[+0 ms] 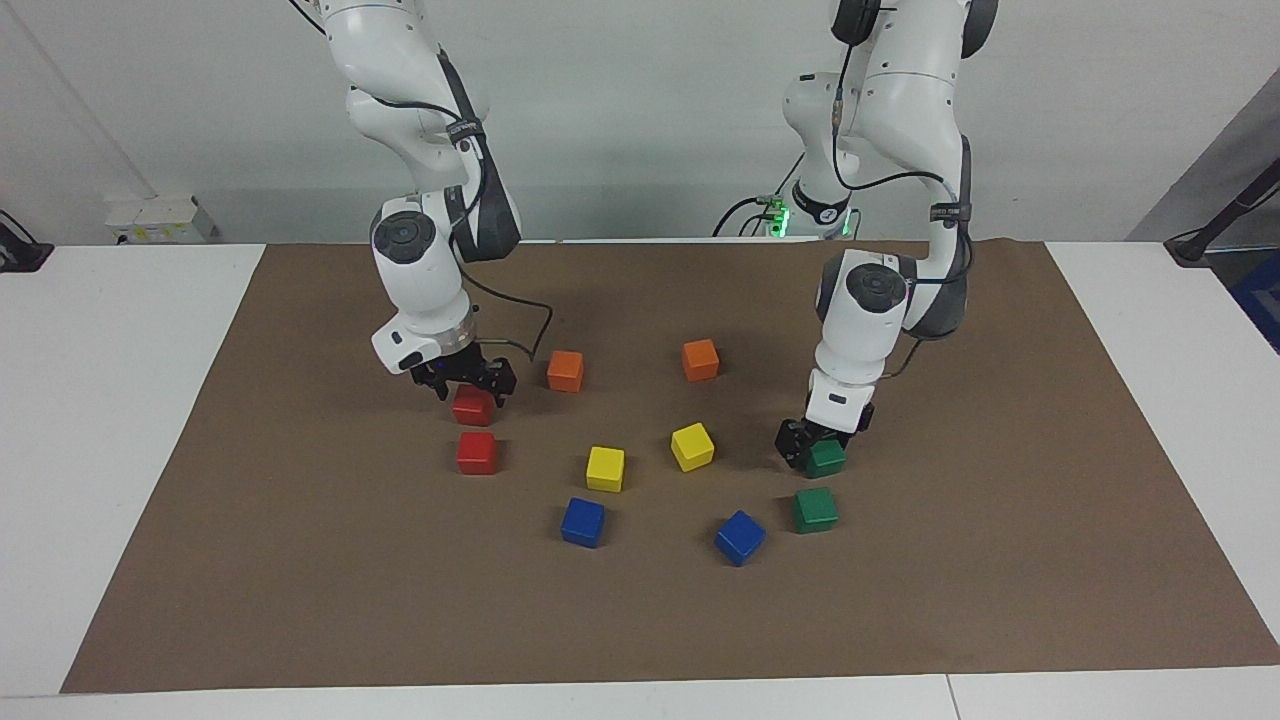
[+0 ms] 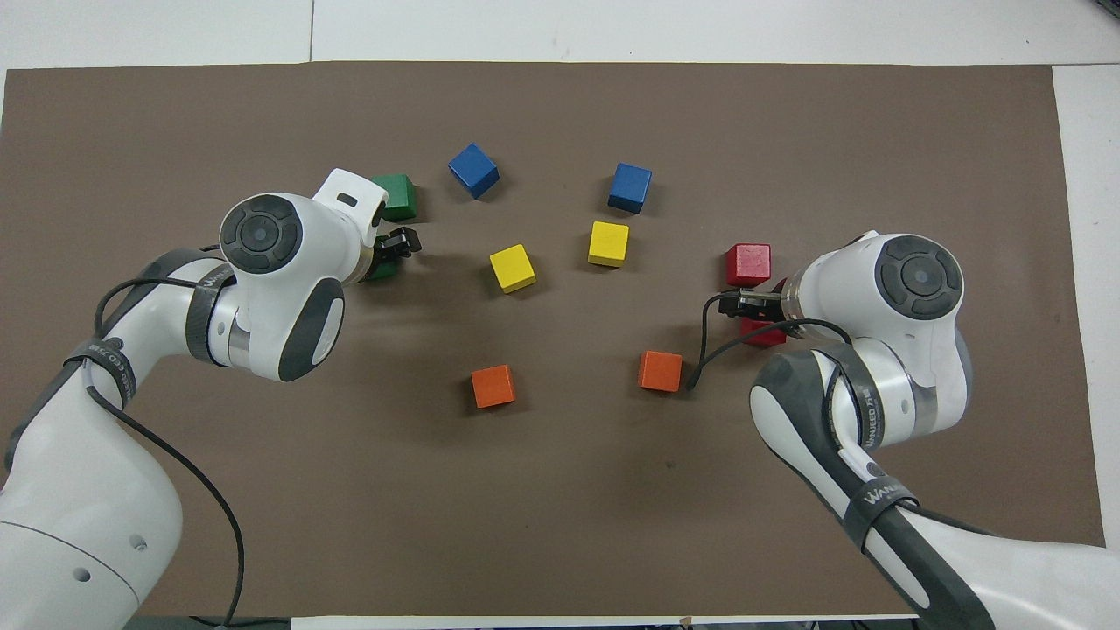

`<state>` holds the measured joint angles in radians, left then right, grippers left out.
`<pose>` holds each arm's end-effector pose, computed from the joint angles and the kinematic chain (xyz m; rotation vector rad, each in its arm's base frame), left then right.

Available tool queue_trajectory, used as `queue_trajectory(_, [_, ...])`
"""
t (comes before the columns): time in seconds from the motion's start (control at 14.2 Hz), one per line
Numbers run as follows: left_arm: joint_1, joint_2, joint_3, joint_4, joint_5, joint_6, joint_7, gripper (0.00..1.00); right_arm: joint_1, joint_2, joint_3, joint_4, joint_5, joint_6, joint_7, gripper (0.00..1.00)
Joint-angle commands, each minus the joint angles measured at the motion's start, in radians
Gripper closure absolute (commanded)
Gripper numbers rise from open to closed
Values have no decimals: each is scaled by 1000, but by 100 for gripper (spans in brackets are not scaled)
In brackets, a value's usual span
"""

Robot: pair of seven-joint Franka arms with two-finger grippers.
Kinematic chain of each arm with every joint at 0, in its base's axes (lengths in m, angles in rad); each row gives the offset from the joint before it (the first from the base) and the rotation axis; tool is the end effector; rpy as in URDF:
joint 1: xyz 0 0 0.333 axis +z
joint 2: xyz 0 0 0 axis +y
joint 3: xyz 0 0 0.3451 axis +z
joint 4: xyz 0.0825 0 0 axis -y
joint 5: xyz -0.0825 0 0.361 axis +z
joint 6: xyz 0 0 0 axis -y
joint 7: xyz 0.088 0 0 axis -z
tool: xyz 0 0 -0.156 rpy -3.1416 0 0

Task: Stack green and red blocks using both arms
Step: 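Carry the green cube outward with the left gripper while the right gripper carries red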

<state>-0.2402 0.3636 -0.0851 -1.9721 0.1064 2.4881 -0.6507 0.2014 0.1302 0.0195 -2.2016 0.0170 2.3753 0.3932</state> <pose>0.5969 -0.1960 0.2957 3.0714 0.3918 0.2417 0.5264 0.1189 0.3232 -3.1008 0.2869 -0.0577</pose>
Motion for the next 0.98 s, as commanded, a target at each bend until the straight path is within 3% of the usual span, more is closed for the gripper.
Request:
queue_trajectory(0.0, [-1, 2, 4, -27, 36, 31, -26, 44, -10, -6, -1, -49, 11, 47, -51, 0])
queue_trajectory(0.07, [1, 2, 4, -27, 36, 31, -26, 78, -11, -4, -1, -53, 11, 67, -53, 0])
queue_trajectory(0.14, [2, 2, 4, -28, 38, 31, -24, 100, -11, -6, -1, -67, 11, 74, -53, 0])
queue_trajectory(0.28, [5, 2, 4, -24, 39, 29, -20, 100, -11, 2, -1, -72, 11, 88, -54, 0])
queue_trajectory(0.49, [16, -5, 4, -2, 39, 17, -14, 100, -11, 11, -1, -76, 11, 96, -54, 11])
queue_trajectory(0.56, [30, -15, 4, 6, 41, -3, -9, 100, -11, 11, -1, -76, 11, 94, -54, 23])
queue_trajectory(0.7, [53, -47, 2, 28, 41, -69, 15, 100, -14, 11, -1, -63, 9, 73, -53, 66])
queue_trajectory(0.77, [77, -67, -1, 45, 41, -113, 48, 100, -20, 9, -4, -44, 9, 58, -54, 79])
queue_trajectory(0.91, [136, -110, -4, 67, 29, -202, 161, 100, -89, 12, -7, 64, -5, -67, -135, 84])
